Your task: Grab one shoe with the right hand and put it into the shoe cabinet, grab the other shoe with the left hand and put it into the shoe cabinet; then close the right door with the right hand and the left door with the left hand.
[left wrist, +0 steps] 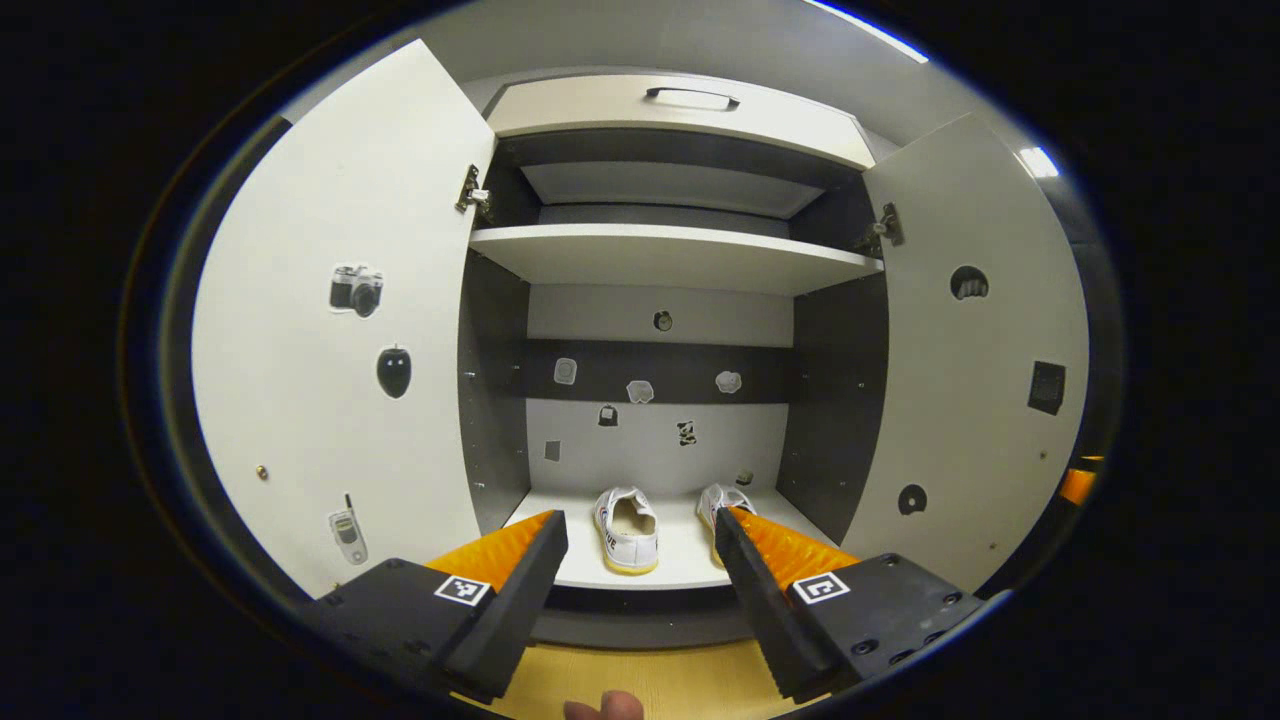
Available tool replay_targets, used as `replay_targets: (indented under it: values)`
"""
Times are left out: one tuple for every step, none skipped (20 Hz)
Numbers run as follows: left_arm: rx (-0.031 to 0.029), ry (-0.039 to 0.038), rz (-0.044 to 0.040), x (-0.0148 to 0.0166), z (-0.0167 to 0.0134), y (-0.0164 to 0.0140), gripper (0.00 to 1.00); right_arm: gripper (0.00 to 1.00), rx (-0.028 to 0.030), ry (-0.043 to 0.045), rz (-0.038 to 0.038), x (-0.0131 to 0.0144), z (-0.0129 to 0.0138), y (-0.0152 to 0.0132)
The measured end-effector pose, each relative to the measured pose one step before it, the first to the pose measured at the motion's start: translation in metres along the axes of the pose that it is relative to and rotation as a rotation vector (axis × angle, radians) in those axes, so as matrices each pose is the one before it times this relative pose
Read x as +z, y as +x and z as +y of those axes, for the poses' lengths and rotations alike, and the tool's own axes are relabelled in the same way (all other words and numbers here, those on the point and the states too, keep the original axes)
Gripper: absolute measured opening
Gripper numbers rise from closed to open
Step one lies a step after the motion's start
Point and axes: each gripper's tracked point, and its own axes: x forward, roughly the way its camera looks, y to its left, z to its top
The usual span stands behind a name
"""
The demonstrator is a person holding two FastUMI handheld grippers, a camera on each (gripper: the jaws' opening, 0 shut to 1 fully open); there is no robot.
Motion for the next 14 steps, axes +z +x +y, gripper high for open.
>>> replay_targets:
  values:
    - [0.00090,0.00002,0.00130,-0.00252,0.00381,-0.01247,0.93,0.98,0.00186,0.00388,-0.00046,0.00103,-0.00148,0.00507]
    - [0.00534,0.00069,0.00331,-0.00250,0.00504,-0.01084,0.94,0.98,0.00139,0.00888,0.00080,0.00067,-0.00119,0.00409]
    - [0.00087,-0.00299,0.01011,-0.00433,0.00390,-0.00977,0.94,0.98,0.00094,0.00671,0.00132,0.00058,-0.00112,0.00487]
    - [-0.00620,-0.00681,0.01169,-0.00533,0.00360,-0.00863,0.94,0.98,-0.00221,0.00028,0.00024,-0.00017,-0.00037,0.00470]
    - [-0.00342,-0.00299,0.01019,-0.00455,0.00425,-0.00603,0.94,0.98,-0.00064,-0.00528,0.00322,-0.00108,-0.00049,0.00424]
    - [0.00416,0.00244,0.00773,-0.00427,0.00752,-0.00766,0.94,0.98,0.00350,-0.00860,0.00403,-0.00183,0.00062,0.00326]
    - [0.00758,0.00298,0.00162,-0.00303,0.00694,-0.00651,0.94,0.98,0.00635,-0.00912,0.00218,-0.00120,0.00192,0.00269]
    - [0.00570,0.00054,-0.00190,-0.00244,0.00725,-0.00641,0.94,0.98,0.00826,-0.01013,0.00050,-0.00081,0.00417,0.00234]
    - [0.01217,-0.00282,-0.00426,-0.00237,0.00822,-0.00561,0.94,0.98,0.00964,-0.00810,0.00040,-0.00062,0.00445,0.00162]
    - [0.01424,-0.00447,-0.00895,0.00021,0.00993,-0.00689,0.94,0.98,0.01274,-0.00260,0.00051,-0.00088,0.00640,0.00055]
    - [0.00765,-0.00162,-0.00511,-0.00071,0.00802,-0.00646,0.94,0.98,0.00702,0.00092,-0.00072,0.00004,0.00627,0.00028]
    - [0.01254,0.00026,-0.00443,-0.00052,0.00979,-0.00610,0.94,0.98,-0.01010,-0.00852,-0.01210,0.00035,-0.00081,0.00147]
    - [0.01020,0.00351,-0.00002,-0.00198,0.00892,-0.00368,0.94,0.96,-0.00825,-0.00225,-0.00456,0.00012,0.00045,-0.00139]
    - [0.00671,0.00685,-0.00082,0.00004,0.00786,-0.00700,0.94,0.96,0.00009,0.00722,0.00038,-0.00086,0.00263,-0.00230]
